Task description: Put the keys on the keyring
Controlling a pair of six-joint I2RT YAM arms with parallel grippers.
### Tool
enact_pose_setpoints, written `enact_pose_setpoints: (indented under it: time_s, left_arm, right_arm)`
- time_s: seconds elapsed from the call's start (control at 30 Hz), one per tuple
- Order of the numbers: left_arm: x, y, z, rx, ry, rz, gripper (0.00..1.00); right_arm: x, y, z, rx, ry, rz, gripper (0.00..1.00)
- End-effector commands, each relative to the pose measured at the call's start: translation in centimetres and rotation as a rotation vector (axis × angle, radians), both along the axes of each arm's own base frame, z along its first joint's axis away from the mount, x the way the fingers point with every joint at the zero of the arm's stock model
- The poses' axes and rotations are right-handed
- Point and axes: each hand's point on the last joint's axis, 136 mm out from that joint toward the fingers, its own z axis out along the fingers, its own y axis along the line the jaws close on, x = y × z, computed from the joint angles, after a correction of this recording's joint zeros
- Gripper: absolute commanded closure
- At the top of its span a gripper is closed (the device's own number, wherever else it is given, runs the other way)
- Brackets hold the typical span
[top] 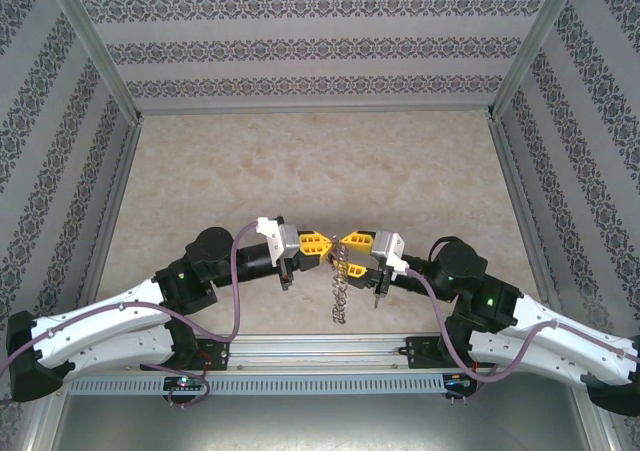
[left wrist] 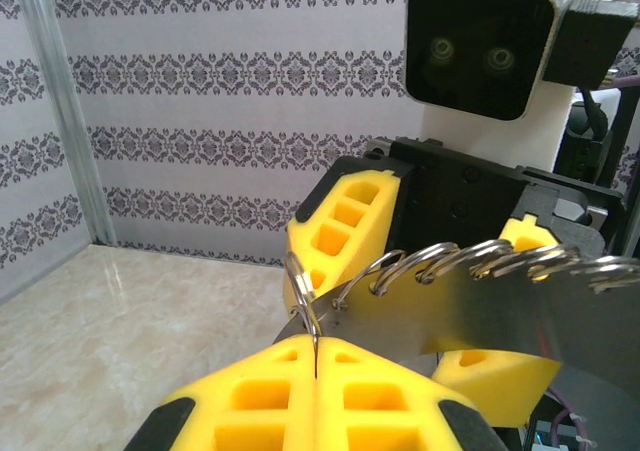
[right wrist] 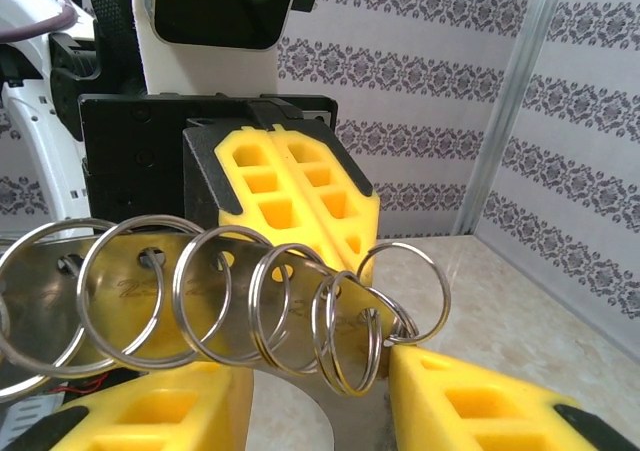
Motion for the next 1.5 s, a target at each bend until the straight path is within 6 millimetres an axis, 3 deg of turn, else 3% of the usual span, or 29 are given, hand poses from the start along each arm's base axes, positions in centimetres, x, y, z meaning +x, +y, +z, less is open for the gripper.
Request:
enact_pose_setpoints:
  time_s: [0.0,0.27,0.43,0.73,1.07,1.3,1.47]
  left_arm:
    - [-0.2,0.4,1.0,-0.025,-0.022,-0.004,1.0]
    - [-0.2,1.2,1.6,-0.017,-0.048,0.013,1.0]
    - [-0.2,1.5,1.8,-0.015,-0.057,0.019,1.0]
    - [-0.3,1.9,2.0,-0.007,-0.067,0.025,1.0]
    - [-1.1,2.1,2.3,0.002,-0.076,-0.025,1.0]
    - [-1.3,2.4,3.1,-0.025,-0.08,-0.042,1.0]
    - [-2.1,2.3,3.3,-0.032,-0.076,-0.098,1.0]
  right_arm:
    - [0.8,-0.7,1.0,0.035,-0.042,-0.067,0.58]
    - [2.4,-0.7,-0.8,-0.049,-0.036,-0.148,0.55]
    - [2.9,-0.8,-1.2,-0.074,-0.038,-0.178,0.48]
    - [4.5,-1.8,-1.9,-0.11,-0.017,-0.285,0.47]
    - [1.2,-2.2,0.1,-0.004,-0.055,-0.128,0.57]
    - [1.9,-2.6,-0.8,-0.045,-0.032,-0.165,0.6]
    - [0.8,-2.1,0.3,-0.002,-0.046,-0.098,0.61]
